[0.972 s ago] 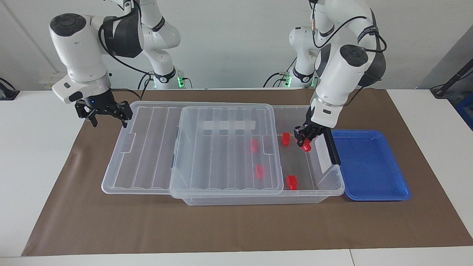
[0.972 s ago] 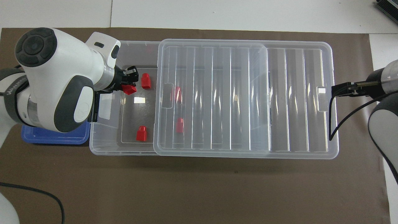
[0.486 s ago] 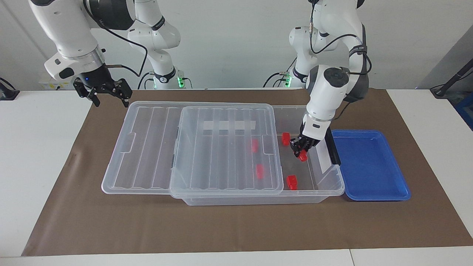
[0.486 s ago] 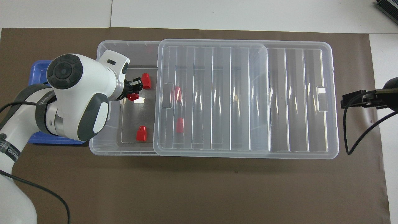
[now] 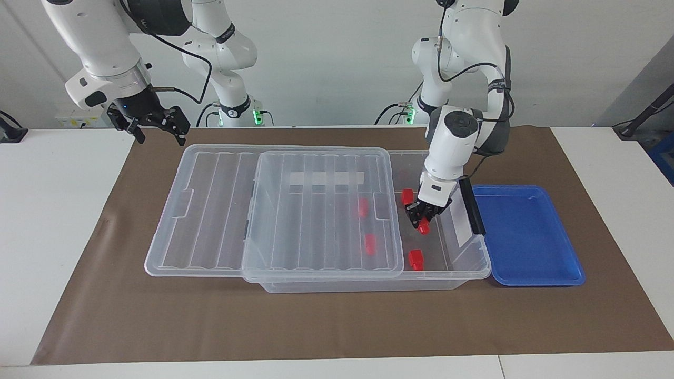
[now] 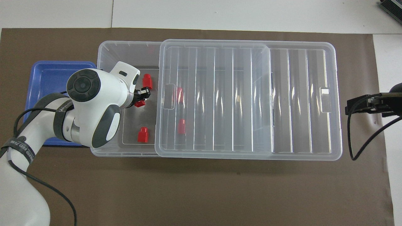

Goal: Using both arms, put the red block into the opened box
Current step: 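Carry the red block over the open clear box with the left gripper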

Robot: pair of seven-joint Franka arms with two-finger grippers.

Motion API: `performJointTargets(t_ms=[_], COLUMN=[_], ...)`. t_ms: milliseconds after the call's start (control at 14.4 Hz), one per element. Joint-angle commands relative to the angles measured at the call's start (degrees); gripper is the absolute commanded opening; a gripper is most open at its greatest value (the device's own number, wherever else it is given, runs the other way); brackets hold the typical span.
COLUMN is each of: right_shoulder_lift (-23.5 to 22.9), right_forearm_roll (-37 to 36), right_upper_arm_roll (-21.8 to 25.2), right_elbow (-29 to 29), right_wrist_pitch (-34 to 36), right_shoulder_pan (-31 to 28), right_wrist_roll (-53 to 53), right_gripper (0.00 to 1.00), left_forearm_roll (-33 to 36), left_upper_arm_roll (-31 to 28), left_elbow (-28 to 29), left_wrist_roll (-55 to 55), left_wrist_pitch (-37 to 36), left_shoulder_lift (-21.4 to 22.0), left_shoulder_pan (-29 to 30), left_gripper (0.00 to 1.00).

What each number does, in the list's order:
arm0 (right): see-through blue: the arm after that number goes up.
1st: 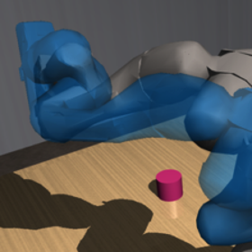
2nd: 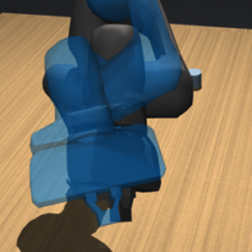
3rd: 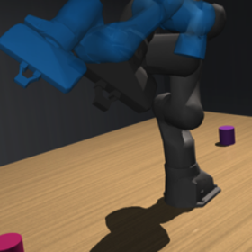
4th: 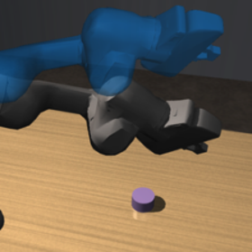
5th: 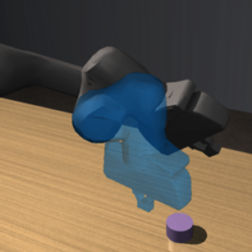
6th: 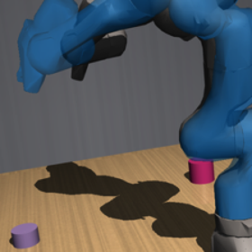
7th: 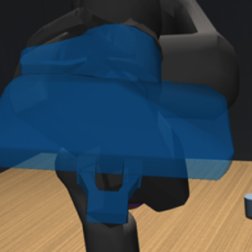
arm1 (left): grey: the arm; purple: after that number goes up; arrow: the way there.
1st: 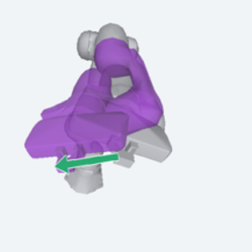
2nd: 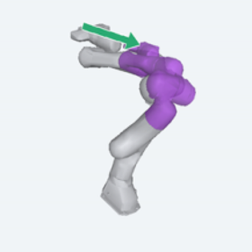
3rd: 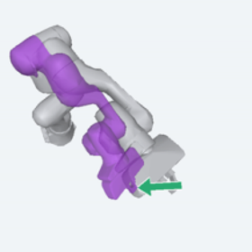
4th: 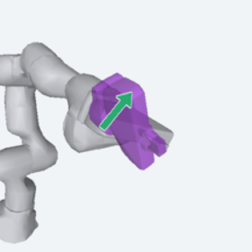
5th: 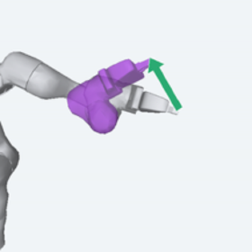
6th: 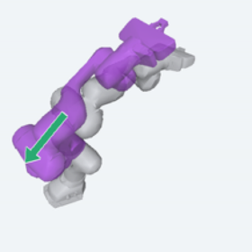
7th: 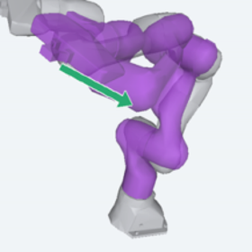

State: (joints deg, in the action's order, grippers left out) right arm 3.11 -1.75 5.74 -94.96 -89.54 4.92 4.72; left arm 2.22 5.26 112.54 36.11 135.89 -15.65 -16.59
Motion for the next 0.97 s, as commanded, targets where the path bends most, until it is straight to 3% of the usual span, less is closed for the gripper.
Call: performJointTargets(t_ms=[0, 347, 486, 556, 625, 833, 903], right_shoulder_lift=[0.7, 0.7, 0.9, 0.9, 1.0, 1.0, 1.0], right_forearm_roll=[1.3, 1.3, 1.3, 1.3, 1.3, 1.3, 1.3], right_upper_arm_roll=[-0.1, -0.1, -0.1, -0.1, -0.1, -0.1, -0.1], right_elbow=[-0.6, -0.7, -0.9, -1.0, -1.3, -1.3, -1.4], right_wrist_pitch=[0.1, 0.0, 0.0, -0.3, -0.8, -1.1, -1.1], right_shoulder_pan=[-0.4, -0.4, -0.5, -0.5, -0.5, -0.5, -0.5], right_wrist_roll=[1.0, 0.8, 0.6, 0.6, 0.6, 0.6, 0.6], right_gripper=[1.0, 1.0, 1.0, 1.0, 1.0, 1.0, 1.0], left_forearm_roll=[1.5, 1.5, 1.5, 1.5, 1.5, 1.5, 1.5], left_upper_arm_roll=[-0.9, -0.9, -0.9, -0.9, -0.9, -1.0, -1.0], left_elbow=[2.7, 5.9, 5.7, 5.5, 5.4, 4.8, 4.6], left_wrist_roll=[1.2, 1.2, 1.2, 1.2, 1.3, 3.8, 4.6], left_wrist_pitch=[4.5, 8.2, 8.3, 8.3, 8.1, 7.4, 6.8], left_shoulder_lift=[-1.0, -1.1, -1.1, -1.1, -1.1, -1.1, -1.1], left_shoulder_pan=[-1.2, -1.2, -1.0, -1.0, -0.9, -1.3, -1.8], left_gripper=[0.0, 0.0, 0.6, 0.76, 0.86, 0.99, 0.99])
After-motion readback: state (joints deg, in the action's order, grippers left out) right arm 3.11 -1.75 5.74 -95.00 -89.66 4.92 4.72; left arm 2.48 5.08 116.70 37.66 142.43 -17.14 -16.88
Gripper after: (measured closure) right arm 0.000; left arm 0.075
